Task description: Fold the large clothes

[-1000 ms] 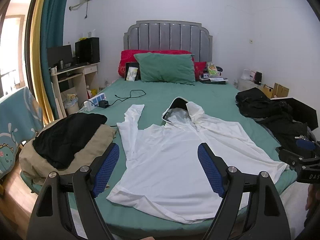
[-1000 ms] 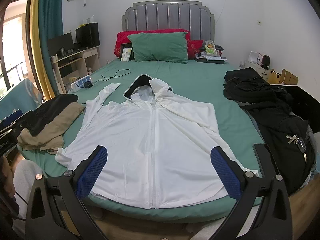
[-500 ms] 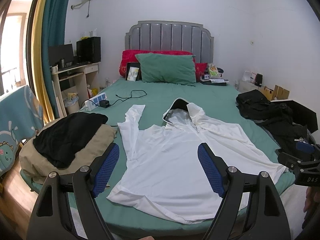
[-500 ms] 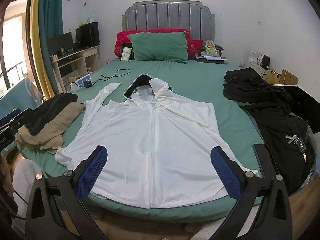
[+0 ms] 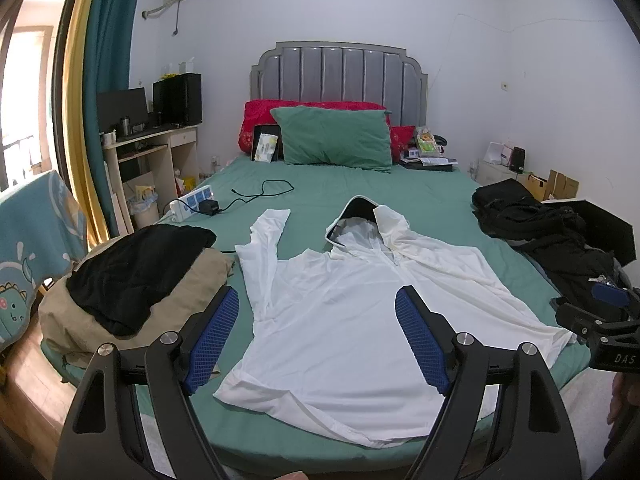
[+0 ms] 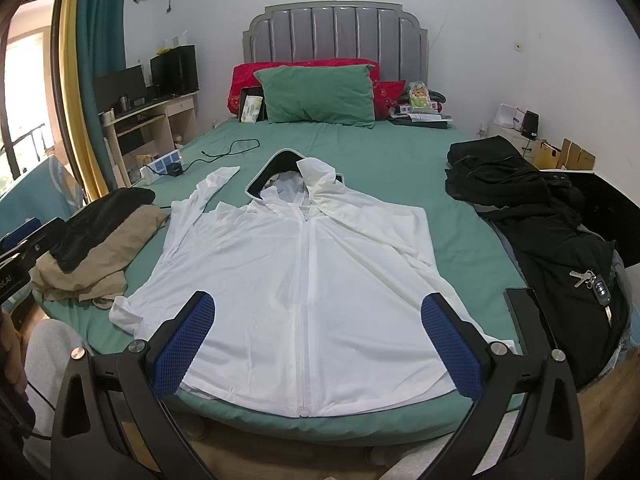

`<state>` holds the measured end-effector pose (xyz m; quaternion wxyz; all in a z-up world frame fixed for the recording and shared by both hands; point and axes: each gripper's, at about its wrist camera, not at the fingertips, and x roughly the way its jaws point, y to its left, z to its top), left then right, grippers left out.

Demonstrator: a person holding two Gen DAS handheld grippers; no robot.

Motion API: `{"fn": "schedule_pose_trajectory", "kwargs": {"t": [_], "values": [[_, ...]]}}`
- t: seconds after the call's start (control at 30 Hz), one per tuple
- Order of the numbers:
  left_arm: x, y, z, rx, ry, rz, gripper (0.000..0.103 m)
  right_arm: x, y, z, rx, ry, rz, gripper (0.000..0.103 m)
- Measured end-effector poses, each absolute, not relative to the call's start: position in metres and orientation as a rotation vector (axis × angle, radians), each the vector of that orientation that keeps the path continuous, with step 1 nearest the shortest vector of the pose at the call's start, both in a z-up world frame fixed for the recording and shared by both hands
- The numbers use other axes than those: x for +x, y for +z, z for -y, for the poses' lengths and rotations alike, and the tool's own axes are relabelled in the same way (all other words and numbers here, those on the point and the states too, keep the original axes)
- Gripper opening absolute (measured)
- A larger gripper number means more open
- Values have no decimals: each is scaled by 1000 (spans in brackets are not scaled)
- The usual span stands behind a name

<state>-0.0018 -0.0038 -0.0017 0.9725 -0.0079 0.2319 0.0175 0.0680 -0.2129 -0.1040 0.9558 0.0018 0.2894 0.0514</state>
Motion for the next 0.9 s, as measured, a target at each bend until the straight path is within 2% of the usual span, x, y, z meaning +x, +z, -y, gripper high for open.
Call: {"fn": "schedule_pose_trajectory", "kwargs": {"t": [0.9], "values": [[-3,2,2,-21,44,-474,83,68,-106,211,-3,103,-589,102]]}}
